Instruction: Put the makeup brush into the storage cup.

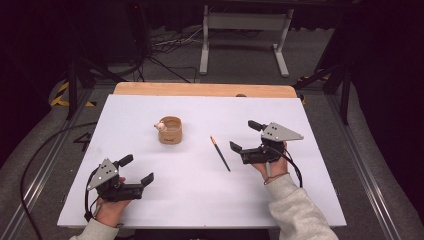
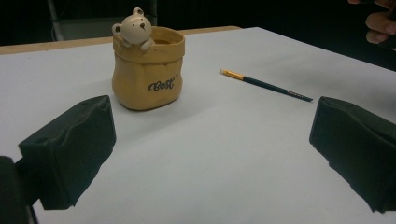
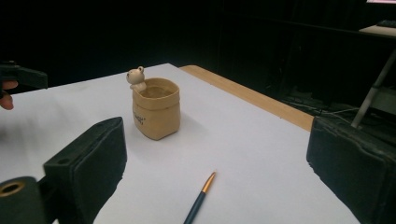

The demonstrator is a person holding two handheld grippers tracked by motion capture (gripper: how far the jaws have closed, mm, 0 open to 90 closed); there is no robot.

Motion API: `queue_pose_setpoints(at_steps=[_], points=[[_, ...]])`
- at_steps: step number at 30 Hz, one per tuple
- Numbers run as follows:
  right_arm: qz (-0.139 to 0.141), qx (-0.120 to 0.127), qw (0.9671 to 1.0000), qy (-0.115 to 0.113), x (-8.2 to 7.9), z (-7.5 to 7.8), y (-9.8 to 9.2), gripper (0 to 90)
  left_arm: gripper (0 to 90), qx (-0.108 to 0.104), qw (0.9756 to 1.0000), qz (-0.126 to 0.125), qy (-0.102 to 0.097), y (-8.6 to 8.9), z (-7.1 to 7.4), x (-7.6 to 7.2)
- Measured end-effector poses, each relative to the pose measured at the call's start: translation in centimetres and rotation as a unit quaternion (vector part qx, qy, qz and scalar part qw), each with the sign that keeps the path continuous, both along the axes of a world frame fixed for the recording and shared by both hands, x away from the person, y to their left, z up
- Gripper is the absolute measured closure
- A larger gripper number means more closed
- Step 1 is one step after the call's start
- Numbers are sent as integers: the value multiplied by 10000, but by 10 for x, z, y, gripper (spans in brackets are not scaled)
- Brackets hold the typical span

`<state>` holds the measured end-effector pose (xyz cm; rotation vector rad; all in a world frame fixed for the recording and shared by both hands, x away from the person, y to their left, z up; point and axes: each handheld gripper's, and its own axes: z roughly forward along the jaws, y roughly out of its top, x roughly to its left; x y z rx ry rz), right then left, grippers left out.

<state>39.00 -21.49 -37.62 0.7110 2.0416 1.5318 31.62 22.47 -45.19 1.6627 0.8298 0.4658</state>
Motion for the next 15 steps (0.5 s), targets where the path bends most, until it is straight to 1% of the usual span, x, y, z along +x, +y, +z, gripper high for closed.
queue_pose_setpoints(at_steps=[6,8,9,10,11,15], points=[[75,-103,9999,68,4,2,8,38,12,0,10000,-14,-1,0,0,0],[165,-194,9994,215,8,2,12,37,12,1,10000,-22,7,0,0,0],[183,-249,9991,307,10,3,13,37,12,36,10000,-43,-2,0,0,0],[183,-249,9991,307,10,3,13,37,12,36,10000,-43,-2,0,0,0],[186,-374,9983,416,12,4,16,38,12,43,10000,-52,1,1,0,0],[193,-639,9957,643,17,7,23,48,12,42,10000,-23,5,0,0,-1]])
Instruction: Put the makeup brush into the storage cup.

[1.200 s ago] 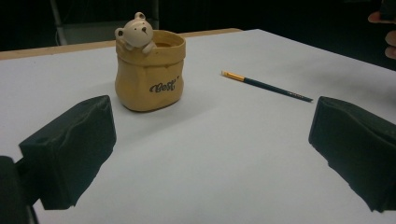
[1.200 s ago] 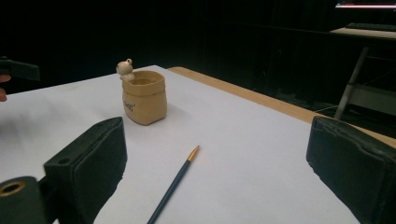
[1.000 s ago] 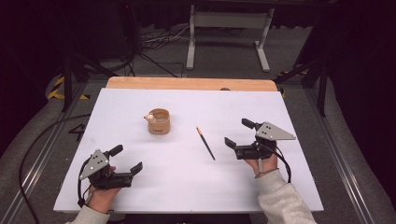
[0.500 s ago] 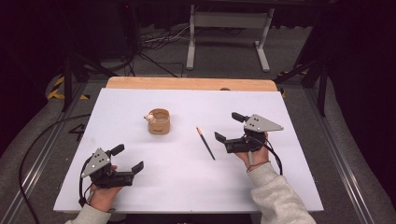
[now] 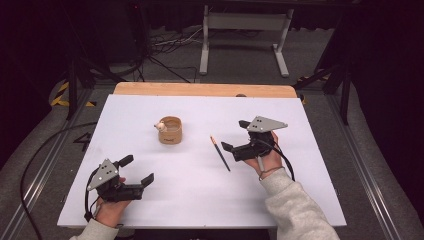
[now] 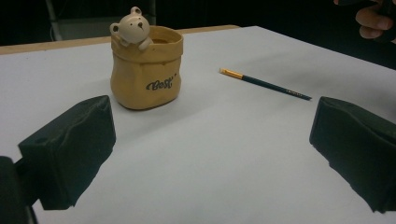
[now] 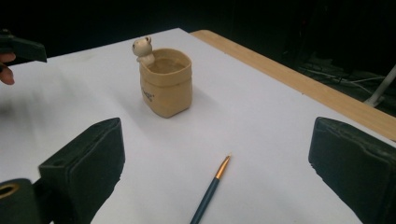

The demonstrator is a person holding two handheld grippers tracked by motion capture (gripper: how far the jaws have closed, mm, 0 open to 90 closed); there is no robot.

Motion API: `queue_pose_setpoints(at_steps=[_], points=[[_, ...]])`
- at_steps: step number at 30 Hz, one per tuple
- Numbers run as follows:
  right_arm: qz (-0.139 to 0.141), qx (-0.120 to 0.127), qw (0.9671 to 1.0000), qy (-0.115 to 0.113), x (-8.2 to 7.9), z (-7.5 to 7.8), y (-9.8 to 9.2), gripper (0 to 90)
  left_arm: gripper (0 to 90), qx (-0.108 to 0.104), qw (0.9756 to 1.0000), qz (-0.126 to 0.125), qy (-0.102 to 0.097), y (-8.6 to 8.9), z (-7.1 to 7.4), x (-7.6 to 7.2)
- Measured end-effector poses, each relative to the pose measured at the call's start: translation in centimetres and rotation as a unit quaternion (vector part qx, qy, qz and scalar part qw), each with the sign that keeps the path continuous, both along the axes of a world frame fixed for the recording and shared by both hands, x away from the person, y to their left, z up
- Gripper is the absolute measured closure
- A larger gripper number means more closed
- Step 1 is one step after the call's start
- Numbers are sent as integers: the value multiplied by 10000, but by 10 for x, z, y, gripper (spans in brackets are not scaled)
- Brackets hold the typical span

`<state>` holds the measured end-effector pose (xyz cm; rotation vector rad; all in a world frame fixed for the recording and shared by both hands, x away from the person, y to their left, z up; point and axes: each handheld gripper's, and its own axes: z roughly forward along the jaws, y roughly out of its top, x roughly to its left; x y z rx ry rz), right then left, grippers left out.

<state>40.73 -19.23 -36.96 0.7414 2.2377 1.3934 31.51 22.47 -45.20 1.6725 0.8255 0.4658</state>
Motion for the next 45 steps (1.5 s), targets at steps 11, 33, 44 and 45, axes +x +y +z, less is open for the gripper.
queue_pose_setpoints(at_steps=[11,33,44,45], points=[[41,-1006,9909,897,16,2,15,88,12,4,10000,-11,54,-2,-2,0],[77,-2289,9546,1905,38,3,41,117,11,38,9999,-66,106,-3,-3,1],[225,-2597,9313,2546,51,0,49,137,11,67,9998,-113,124,-5,-4,1],[207,-2621,9296,2583,52,-1,49,141,10,67,9998,-114,125,-5,-4,1]])
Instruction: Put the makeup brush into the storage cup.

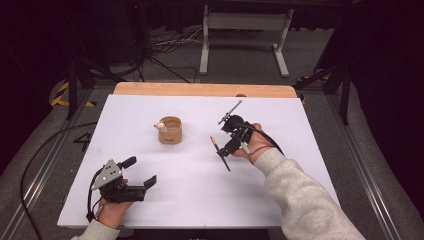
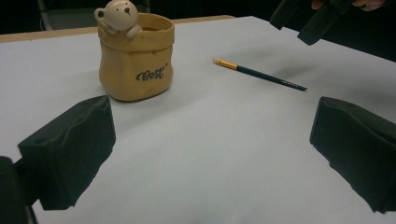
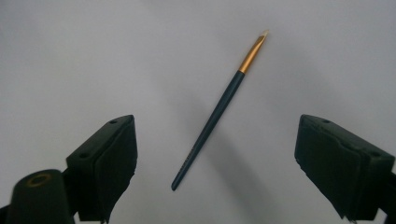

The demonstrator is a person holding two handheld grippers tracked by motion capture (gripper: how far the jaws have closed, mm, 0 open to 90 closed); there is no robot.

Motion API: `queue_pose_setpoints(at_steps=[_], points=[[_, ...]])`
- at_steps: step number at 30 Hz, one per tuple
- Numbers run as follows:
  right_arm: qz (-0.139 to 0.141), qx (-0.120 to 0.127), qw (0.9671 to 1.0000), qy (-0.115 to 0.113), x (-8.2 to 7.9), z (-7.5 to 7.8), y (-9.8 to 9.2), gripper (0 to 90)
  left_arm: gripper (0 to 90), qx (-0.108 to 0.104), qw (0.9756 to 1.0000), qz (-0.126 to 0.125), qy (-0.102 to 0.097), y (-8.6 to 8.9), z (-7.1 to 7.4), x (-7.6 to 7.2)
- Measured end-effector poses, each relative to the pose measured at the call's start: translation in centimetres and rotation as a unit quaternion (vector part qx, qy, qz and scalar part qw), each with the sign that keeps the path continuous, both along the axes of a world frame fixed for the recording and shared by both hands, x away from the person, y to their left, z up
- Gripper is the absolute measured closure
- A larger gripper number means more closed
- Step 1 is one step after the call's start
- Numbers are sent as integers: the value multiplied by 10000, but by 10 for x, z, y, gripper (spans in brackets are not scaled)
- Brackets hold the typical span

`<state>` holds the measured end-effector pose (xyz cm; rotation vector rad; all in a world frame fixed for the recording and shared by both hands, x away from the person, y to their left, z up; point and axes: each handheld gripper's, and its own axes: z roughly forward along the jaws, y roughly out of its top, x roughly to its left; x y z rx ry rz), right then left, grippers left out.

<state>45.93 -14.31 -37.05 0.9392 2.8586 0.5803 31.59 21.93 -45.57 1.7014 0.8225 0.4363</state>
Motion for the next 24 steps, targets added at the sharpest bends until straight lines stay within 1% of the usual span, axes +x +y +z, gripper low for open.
queue_pose_setpoints(at_steps=[1,3,4,7,9,10,18,22,24], points=[[-7,-25,10000,65,1,-1,0,145,11,7,10000,-1,2,0,0,0],[-67,-40,9996,273,4,-5,1,159,11,34,10000,-3,-3,0,0,0],[-67,-40,9996,273,4,-5,1,159,11,34,10000,-3,-3,0,0,0],[-144,-146,9986,487,6,-12,5,172,11,35,10000,-3,-11,-1,0,0],[-191,-190,9980,576,7,-15,7,188,11,34,10000,-8,-10,-1,0,0],[-184,-222,9974,656,7,-18,8,215,11,36,10000,-6,-5,-1,0,0],[-370,-255,9971,618,8,-24,7,268,11,46,10000,-8,-4,-1,-1,0],[-391,-339,9969,586,6,-31,9,287,11,65,10000,-20,30,-1,-1,0],[-400,-429,9968,547,5,-33,10,304,11,67,10000,-24,30,-1,-1,0]])
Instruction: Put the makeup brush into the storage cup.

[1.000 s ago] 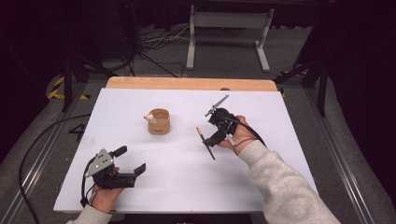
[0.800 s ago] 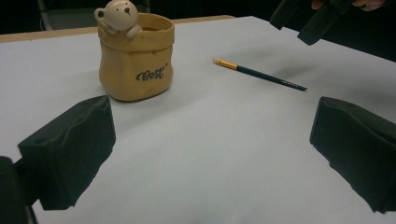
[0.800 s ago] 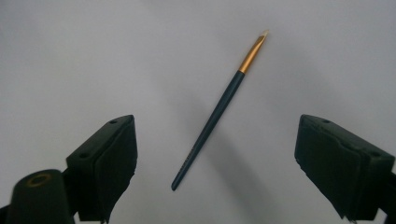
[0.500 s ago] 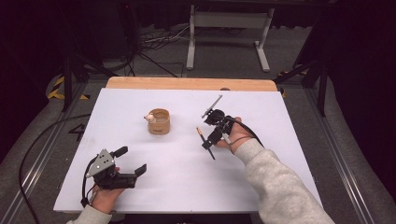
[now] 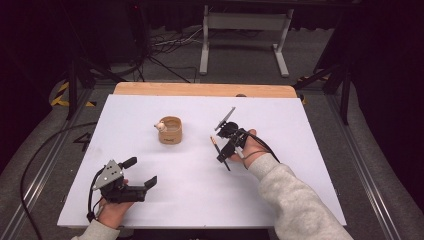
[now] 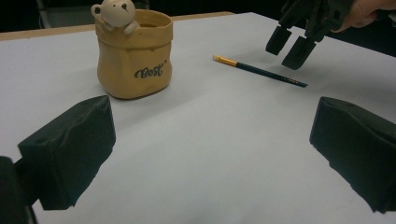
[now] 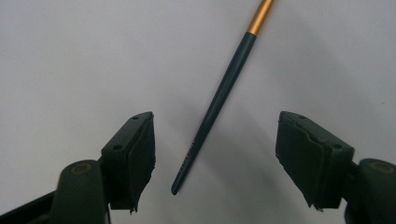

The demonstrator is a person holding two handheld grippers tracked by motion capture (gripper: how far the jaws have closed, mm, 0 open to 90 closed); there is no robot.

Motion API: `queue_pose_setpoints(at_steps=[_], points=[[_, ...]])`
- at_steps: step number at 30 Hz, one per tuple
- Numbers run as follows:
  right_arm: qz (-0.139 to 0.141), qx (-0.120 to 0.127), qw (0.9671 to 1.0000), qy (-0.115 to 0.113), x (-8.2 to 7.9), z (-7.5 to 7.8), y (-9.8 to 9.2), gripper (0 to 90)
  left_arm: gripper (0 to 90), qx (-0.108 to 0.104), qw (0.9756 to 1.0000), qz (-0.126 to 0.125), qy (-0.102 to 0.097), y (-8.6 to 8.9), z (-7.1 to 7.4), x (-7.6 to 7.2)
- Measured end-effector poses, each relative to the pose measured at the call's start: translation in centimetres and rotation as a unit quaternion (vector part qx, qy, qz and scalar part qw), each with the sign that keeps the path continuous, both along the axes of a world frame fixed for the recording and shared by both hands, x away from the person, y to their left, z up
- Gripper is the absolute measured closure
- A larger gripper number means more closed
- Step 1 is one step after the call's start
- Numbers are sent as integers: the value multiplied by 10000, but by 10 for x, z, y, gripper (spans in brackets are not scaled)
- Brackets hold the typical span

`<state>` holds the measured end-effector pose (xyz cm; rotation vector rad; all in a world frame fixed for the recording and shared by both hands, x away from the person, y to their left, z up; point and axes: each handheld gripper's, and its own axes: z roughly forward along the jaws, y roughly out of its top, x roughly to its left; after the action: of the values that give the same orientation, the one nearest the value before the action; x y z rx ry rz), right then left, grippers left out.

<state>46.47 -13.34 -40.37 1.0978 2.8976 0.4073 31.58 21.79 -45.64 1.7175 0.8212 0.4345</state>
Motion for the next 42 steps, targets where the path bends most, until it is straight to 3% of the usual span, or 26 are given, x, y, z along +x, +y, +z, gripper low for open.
queue_pose_setpoints(at_steps=[16,27,42], points=[[-161,-395,9986,-314,-2,-12,9,514,11,35,10000,14,4,0,0,0],[-320,-491,9978,-296,-1,-15,12,632,11,56,10000,14,24,-1,-1,0],[-329,-562,9976,-219,-1,-17,16,812,12,82,10000,-17,40,-2,-1,1]])
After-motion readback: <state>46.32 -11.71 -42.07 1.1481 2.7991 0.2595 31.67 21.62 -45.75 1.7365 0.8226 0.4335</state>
